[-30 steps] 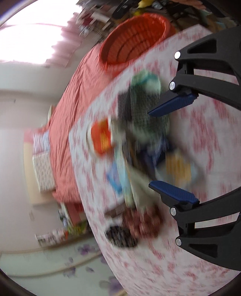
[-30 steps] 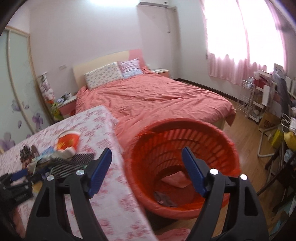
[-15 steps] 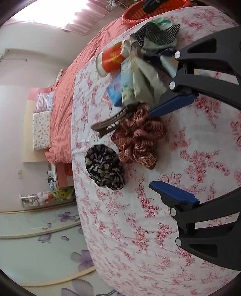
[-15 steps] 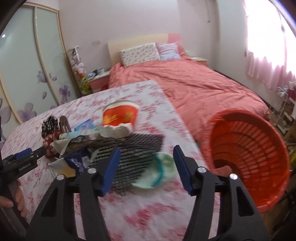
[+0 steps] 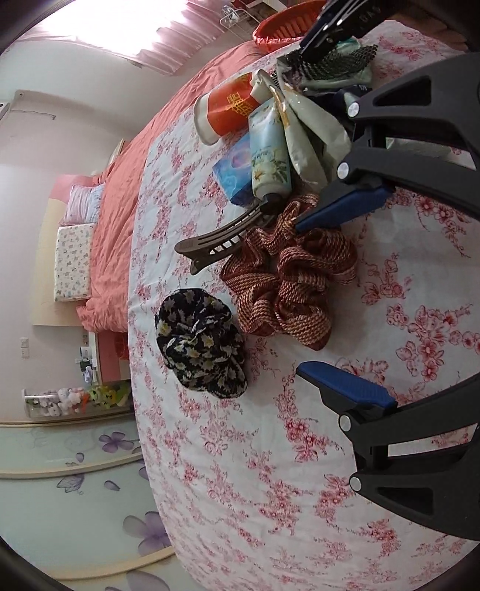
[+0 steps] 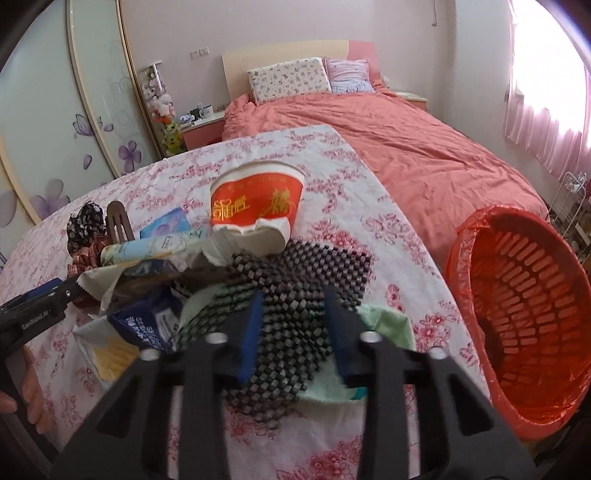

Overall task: Collect trash
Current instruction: 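Grasp the black checkered mesh with the right gripper while the left grasps the brown scrunchie, then carry the mesh and scrunchie over the orange basket and release both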

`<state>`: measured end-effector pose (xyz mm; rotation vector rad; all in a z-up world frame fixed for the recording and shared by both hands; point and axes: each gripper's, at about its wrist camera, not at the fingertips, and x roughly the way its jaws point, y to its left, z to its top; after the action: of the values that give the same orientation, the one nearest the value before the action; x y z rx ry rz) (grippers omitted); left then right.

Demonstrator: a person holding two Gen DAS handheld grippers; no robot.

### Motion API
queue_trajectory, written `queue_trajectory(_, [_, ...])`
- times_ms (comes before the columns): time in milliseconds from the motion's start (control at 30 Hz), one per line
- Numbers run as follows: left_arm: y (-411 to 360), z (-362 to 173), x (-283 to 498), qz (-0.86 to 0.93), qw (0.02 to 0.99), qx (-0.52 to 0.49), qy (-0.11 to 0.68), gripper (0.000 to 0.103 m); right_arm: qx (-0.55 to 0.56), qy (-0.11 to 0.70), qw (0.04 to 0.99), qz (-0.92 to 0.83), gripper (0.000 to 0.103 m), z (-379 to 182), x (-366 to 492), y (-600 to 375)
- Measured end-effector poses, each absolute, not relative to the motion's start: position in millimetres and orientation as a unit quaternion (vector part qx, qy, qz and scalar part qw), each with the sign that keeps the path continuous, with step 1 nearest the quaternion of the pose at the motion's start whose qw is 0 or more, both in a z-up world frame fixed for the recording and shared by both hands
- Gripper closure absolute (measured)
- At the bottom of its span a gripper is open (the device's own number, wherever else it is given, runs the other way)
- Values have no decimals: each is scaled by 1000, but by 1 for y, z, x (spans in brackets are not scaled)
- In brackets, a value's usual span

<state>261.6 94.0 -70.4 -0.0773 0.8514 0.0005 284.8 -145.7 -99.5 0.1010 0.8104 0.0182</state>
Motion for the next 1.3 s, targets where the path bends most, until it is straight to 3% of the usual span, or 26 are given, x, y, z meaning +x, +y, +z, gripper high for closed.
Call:
queue_trajectory(233, [94,-77,265,-20,905,-60,421,40,56,383,922,13,93,-93,277,-150])
queue_trajectory(300, [95,-78,264,-28,903,-70,422,46,60,377,924,18,95,-88,274,-151])
queue_trajectory(467, [93,-76,261,-44,906,-70,416,72,65,365,928,24,95,-78,267,-152])
queue_trajectory(567, [92,-72,255,-43,910,-55,408,78,66,358,931,26,95,-72,263,-152])
queue_trajectory(1300, [102,-9,218,-30,936,-40,348,80,70,309,948,31,95,-24,224,-159])
